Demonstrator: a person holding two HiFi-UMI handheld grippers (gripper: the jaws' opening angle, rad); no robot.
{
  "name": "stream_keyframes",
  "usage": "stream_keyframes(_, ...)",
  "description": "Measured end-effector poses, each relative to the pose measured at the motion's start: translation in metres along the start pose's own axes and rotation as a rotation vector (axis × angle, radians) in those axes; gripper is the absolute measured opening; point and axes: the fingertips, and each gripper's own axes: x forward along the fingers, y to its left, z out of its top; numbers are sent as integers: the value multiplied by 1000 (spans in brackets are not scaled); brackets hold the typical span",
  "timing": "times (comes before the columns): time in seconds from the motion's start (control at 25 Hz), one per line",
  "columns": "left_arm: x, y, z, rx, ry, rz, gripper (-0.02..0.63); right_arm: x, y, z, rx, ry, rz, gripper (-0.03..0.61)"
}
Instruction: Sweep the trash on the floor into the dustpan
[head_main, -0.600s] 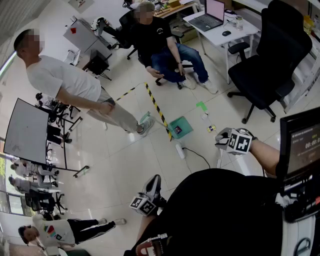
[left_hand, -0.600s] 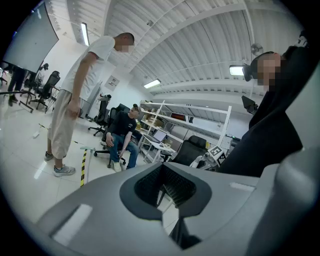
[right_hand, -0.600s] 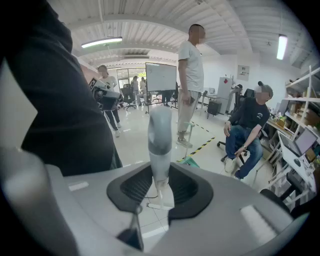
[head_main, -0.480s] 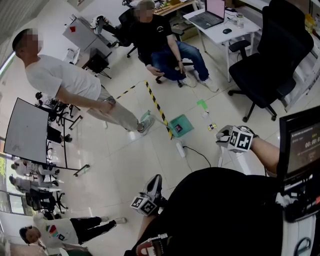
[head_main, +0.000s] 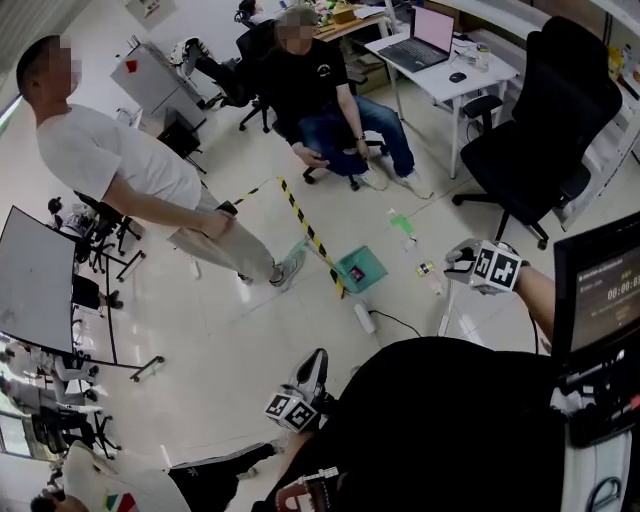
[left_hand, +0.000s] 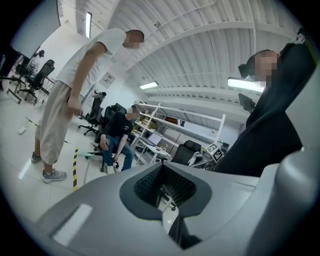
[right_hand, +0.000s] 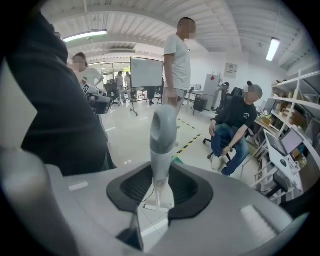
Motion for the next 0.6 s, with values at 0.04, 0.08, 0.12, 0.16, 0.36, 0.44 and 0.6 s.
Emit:
stream_keyframes(0.04, -5, 16, 7, 4, 10, -15, -5, 5, -2, 9, 18, 10, -25, 97)
stream_keyframes(0.08, -12, 31, 15, 11, 22, -29, -5, 9, -4, 19, 39, 21, -49, 97)
stream_keyframes(0.12, -19, 47, 25, 20, 32, -44, -5, 13, -7, 28, 58, 32, -73, 97)
stream_keyframes(0.16, -25, 61, 36, 28, 40, -56, -5, 16, -11, 38, 71, 45, -98, 97)
stream_keyframes(0.36, -47, 142, 69, 29, 41, -85, -5, 33, -42, 84, 112, 94, -208, 97)
stream_keyframes(0.44, -50, 163, 70, 19, 47, -92, -5, 43, -51, 91, 118, 122, -228, 97)
stream_keyframes(0.6, -39, 186, 73, 9, 50, -91, -5, 60, -70, 102, 75, 166, -227, 98)
